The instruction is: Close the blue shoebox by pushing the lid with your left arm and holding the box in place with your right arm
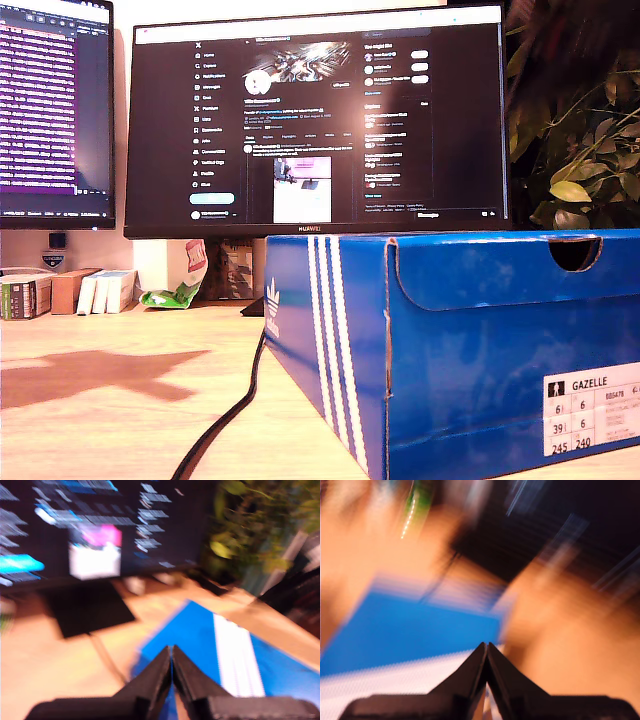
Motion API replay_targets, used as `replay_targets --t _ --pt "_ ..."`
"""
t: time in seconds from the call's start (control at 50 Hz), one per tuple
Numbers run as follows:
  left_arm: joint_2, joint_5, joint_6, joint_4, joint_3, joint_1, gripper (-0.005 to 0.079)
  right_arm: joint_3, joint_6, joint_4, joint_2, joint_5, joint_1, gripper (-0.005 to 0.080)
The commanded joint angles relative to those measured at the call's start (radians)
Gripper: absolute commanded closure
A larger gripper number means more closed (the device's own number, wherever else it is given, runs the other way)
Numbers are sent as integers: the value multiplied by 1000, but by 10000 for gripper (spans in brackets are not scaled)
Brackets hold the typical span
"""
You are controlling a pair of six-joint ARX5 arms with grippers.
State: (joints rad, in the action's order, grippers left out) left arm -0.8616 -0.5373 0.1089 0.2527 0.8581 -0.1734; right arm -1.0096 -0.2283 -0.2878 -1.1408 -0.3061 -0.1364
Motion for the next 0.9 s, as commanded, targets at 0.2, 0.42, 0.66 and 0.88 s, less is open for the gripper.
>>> replay_targets --t 0.2,0.42,0.66,0.88 --pt "61 0 -39 -10 -1 106 761 -6 35 156 77 37 129 764" --pt "114 -8 -86 -14 -1 182 761 -6 69 193 172 37 225 764" --pt "124 3 -163 -44 -1 208 761 -6 101 185 272 67 249 764" --pt "152 3 -146 -41 1 198 761 -6 150 154 372 79 248 764"
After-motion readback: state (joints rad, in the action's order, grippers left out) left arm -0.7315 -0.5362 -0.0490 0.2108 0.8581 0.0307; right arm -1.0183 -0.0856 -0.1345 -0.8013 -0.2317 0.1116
